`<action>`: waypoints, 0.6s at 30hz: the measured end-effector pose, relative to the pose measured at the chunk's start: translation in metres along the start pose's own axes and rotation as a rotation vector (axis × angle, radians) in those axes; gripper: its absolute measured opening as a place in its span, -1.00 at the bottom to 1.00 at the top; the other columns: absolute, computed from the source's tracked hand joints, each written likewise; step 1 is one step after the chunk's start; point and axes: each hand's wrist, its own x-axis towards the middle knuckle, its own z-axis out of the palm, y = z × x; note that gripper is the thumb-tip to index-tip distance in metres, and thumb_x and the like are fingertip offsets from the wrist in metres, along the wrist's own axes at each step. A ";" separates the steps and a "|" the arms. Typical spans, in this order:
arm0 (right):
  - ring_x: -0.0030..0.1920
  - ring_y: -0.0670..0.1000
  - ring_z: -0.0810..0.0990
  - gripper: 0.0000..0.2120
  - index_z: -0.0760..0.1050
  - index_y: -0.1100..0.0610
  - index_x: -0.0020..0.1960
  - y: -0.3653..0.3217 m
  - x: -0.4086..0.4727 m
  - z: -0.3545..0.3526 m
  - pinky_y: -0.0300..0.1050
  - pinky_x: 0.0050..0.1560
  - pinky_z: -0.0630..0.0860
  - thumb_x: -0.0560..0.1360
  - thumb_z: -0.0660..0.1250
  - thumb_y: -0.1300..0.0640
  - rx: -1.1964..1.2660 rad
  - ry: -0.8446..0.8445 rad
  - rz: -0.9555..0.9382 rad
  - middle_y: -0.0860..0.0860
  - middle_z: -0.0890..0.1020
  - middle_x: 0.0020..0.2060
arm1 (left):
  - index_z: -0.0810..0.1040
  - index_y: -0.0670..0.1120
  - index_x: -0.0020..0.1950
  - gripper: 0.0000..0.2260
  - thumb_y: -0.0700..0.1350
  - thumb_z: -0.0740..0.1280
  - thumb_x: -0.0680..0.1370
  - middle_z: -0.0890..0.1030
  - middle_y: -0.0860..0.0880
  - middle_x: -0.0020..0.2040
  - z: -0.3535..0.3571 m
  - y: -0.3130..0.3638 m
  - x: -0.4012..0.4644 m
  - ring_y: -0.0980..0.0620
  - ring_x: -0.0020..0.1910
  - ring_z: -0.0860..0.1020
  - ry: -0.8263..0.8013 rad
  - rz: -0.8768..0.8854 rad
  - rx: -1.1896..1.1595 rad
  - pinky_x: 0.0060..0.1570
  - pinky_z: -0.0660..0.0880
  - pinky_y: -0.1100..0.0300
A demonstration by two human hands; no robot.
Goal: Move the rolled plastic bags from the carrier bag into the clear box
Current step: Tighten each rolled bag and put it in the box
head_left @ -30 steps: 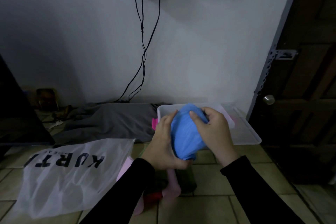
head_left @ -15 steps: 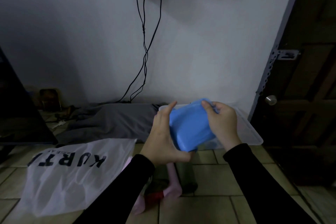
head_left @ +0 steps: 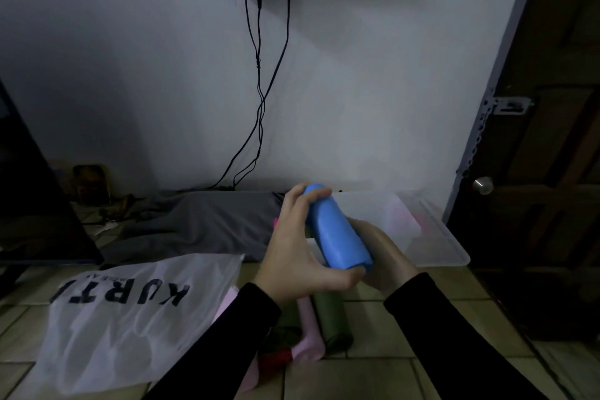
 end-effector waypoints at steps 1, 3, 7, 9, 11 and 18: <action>0.01 0.10 0.63 -0.71 0.54 0.25 0.10 -0.001 0.000 0.002 -0.05 -0.04 0.54 0.61 0.15 0.08 0.015 -0.021 -0.008 0.16 0.66 -0.02 | 0.35 0.03 0.31 -0.19 0.13 0.50 0.10 0.28 0.04 0.35 -0.003 -0.001 0.001 0.25 0.37 0.28 0.006 0.005 0.000 0.22 0.29 0.47; -0.04 0.08 0.63 -0.67 0.54 0.20 0.08 -0.009 0.000 0.006 -0.05 -0.07 0.54 0.60 0.16 -0.04 -0.012 0.083 -0.038 0.12 0.66 -0.05 | 0.35 0.02 0.31 -0.17 0.16 0.50 0.09 0.27 0.03 0.35 -0.009 -0.005 0.003 0.29 0.38 0.24 0.008 0.012 0.073 0.25 0.27 0.46; 0.05 0.05 0.58 -0.73 0.50 0.12 0.10 -0.023 -0.006 0.002 -0.10 0.02 0.46 0.54 0.27 -0.05 -0.328 0.582 -0.454 0.03 0.59 -0.02 | 0.33 0.03 0.33 -0.12 0.25 0.51 0.08 0.21 0.09 0.37 -0.021 -0.019 0.003 0.17 0.38 0.24 0.026 -0.066 0.286 0.31 0.35 0.25; 0.20 -0.04 0.50 -0.67 0.46 0.14 0.25 -0.023 -0.024 0.013 -0.24 0.22 0.37 0.54 0.27 0.03 -0.695 0.579 -0.807 0.03 0.56 0.15 | 0.33 0.00 0.35 -0.09 0.29 0.49 0.08 0.21 0.03 0.39 -0.024 -0.025 0.003 0.06 0.39 0.24 0.027 -0.092 0.405 0.35 0.36 0.11; 0.24 -0.03 0.50 -0.68 0.46 0.20 0.29 -0.012 -0.033 0.036 -0.34 0.24 0.30 0.60 0.19 0.11 -1.085 0.367 -0.841 0.05 0.56 0.21 | 0.34 -0.06 0.37 -0.10 0.32 0.41 0.12 0.20 -0.06 0.42 -0.023 -0.026 0.005 -0.05 0.41 0.23 -0.011 -0.102 0.476 0.38 0.32 0.05; 0.03 0.10 0.59 -0.71 0.43 0.19 0.25 0.014 -0.022 0.062 -0.21 -0.14 0.36 0.60 0.13 0.12 -1.158 0.243 -0.466 0.16 0.62 0.03 | 0.34 0.04 0.34 -0.30 0.26 0.30 0.24 0.28 -0.13 0.37 -0.024 -0.022 0.005 -0.14 0.42 0.24 -0.123 -0.064 0.533 0.34 0.36 0.00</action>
